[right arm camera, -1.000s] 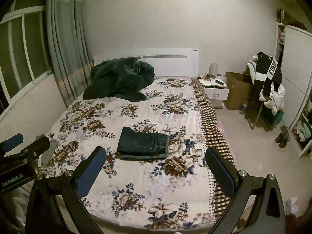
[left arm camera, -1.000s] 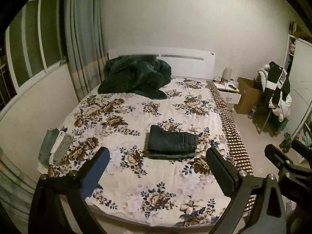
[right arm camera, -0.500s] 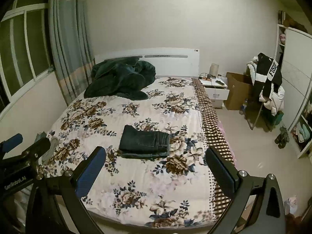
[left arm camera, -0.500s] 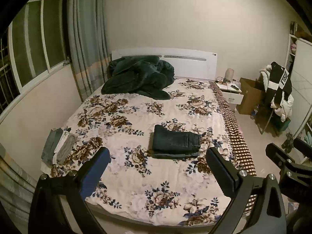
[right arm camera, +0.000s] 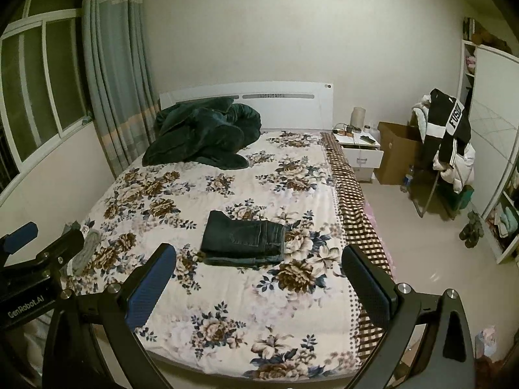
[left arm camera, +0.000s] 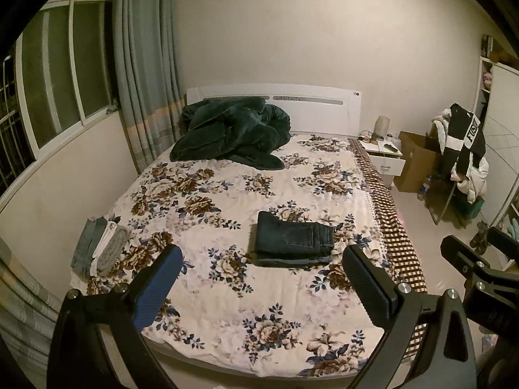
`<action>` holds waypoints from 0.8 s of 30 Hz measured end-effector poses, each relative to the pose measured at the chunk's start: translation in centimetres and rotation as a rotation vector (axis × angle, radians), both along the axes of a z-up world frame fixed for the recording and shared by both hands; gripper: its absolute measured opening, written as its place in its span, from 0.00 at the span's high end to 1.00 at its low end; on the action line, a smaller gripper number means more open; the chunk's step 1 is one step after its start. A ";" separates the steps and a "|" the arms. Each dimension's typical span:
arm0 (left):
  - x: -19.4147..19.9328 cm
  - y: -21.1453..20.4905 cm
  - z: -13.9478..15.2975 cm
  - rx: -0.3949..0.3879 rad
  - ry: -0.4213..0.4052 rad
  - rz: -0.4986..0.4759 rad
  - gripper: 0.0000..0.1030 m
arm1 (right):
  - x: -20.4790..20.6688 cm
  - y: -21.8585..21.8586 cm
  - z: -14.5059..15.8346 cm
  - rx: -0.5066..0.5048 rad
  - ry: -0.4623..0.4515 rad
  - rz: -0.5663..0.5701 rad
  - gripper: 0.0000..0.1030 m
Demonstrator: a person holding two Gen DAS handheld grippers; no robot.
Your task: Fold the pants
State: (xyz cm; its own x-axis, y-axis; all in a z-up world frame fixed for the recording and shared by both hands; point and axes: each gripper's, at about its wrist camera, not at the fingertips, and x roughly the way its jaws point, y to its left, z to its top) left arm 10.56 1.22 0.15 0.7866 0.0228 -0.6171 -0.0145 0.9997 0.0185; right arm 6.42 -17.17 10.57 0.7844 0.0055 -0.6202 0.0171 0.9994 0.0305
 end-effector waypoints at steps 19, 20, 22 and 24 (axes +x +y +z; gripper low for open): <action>-0.6 -0.3 1.0 -0.003 -0.006 -0.005 0.02 | -0.5 -0.7 0.4 0.000 0.002 0.005 0.00; -0.6 -0.3 1.0 -0.003 -0.006 -0.005 0.02 | -0.5 -0.7 0.4 0.000 0.002 0.005 0.00; -0.7 -0.3 1.0 -0.005 -0.008 -0.004 0.02 | -0.6 -0.6 0.3 0.000 0.001 0.004 0.00; -0.7 -0.3 1.0 -0.001 -0.007 -0.002 0.02 | -0.5 -0.7 0.4 -0.001 0.001 0.006 0.00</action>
State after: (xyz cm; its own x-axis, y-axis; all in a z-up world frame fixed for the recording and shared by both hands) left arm 9.83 0.93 1.16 0.7907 0.0207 -0.6119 -0.0129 0.9998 0.0172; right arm 5.88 -17.87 10.98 0.7838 0.0092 -0.6209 0.0115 0.9995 0.0293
